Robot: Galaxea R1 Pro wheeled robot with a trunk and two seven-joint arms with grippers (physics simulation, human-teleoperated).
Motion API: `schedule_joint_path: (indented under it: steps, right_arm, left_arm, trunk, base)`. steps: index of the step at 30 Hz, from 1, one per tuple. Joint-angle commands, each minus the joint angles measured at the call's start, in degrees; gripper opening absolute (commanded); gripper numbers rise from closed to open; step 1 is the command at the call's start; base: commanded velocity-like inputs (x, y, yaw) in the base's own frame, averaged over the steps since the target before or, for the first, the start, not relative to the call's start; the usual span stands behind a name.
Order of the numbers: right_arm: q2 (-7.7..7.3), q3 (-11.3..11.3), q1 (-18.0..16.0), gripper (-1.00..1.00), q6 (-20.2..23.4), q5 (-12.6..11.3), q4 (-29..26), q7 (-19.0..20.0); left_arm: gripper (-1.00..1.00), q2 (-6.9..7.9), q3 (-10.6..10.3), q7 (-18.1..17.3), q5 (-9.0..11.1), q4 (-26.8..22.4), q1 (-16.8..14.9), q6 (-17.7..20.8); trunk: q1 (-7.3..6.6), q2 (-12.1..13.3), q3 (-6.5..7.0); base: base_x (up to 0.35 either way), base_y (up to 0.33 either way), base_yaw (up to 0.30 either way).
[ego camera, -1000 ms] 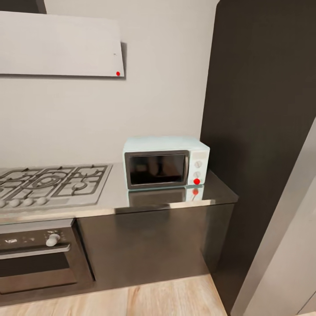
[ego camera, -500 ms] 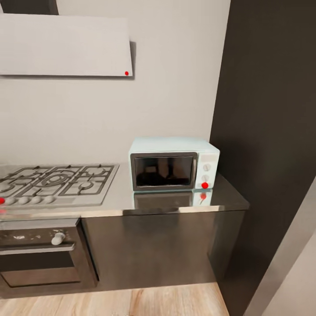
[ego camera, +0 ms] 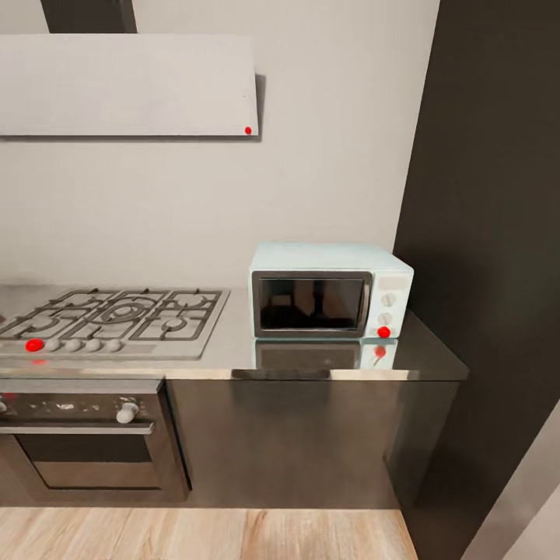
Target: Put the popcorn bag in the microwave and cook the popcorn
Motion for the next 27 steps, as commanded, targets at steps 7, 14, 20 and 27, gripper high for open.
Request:
schedule_joint_path:
  steps: [7, 14, 20, 27]
  right_arm:
    - [0.00, 0.03, -0.01, 1.00, -0.24, 0.05, 0.02, 0.03]
    - [0.00, 0.05, -0.01, 1.00, -0.17, 0.05, 0.02, 0.02]
    - [-0.04, 0.06, -0.01, 1.00, -0.30, 0.13, 0.02, 0.03]
    - [0.22, 1.23, -0.01, 1.00, -0.63, 1.68, 0.03, 0.08]
  left_arm:
    - [1.00, -0.01, -0.03, 0.01, 0.40, 0.00, -0.01, -0.13]
    - [1.00, -0.01, 0.02, 0.00, 0.40, 0.00, -0.01, -0.13]
    - [1.00, -0.01, -0.07, -0.10, 0.35, 0.00, -0.01, -0.13]
    - [1.00, -0.01, -0.23, -0.41, 0.30, 0.00, -0.01, -0.05]
  trunk:
    - [0.00, -0.02, -0.04]
    - [0.00, -0.02, -0.04]
    - [0.00, -0.02, -0.04]
    - [0.00, -0.02, -0.04]
  base:
    - [0.000, -0.209, 0.001]
    - [0.000, -0.105, 0.000]
    - [0.000, -0.002, 0.000]
    - [0.000, 0.000, 0.000]
